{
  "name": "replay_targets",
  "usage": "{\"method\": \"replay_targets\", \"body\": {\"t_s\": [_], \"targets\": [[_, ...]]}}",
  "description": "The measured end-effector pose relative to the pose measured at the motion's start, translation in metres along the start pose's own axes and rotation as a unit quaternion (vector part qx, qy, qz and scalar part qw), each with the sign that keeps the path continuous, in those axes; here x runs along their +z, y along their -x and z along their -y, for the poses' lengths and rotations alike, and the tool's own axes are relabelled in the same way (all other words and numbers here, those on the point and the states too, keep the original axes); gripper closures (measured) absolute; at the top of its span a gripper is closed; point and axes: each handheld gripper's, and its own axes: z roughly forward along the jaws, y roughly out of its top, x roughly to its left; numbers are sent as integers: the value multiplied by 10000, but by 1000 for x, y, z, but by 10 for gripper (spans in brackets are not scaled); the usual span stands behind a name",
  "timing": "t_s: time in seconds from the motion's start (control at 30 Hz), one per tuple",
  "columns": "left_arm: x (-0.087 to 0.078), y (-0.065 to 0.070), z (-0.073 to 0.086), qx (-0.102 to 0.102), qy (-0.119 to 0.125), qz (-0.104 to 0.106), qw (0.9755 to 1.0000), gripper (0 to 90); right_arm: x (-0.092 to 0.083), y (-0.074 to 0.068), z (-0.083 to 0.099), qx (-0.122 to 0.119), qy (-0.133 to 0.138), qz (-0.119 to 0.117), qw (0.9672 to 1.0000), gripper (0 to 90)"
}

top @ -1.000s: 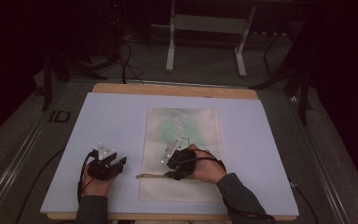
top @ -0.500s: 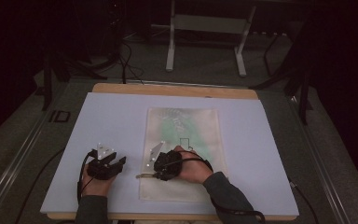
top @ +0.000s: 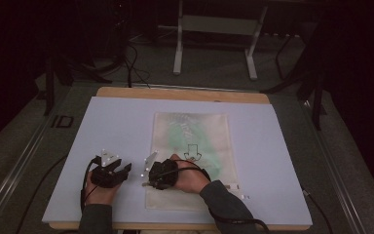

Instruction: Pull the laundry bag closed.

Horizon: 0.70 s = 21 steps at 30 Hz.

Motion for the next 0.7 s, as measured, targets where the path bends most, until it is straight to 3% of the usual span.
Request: {"method": "replay_targets", "body": {"t_s": [0.43, 0.7], "targets": [[0, -1, 0, -15, 12, 10, 10000, 541, 15, 0, -16, 54, 36, -88, 9999, 765], [0, -1, 0, -28, -1, 27, 10000, 541, 27, 1, -25, 64, -181, -118, 9997, 770]]}}
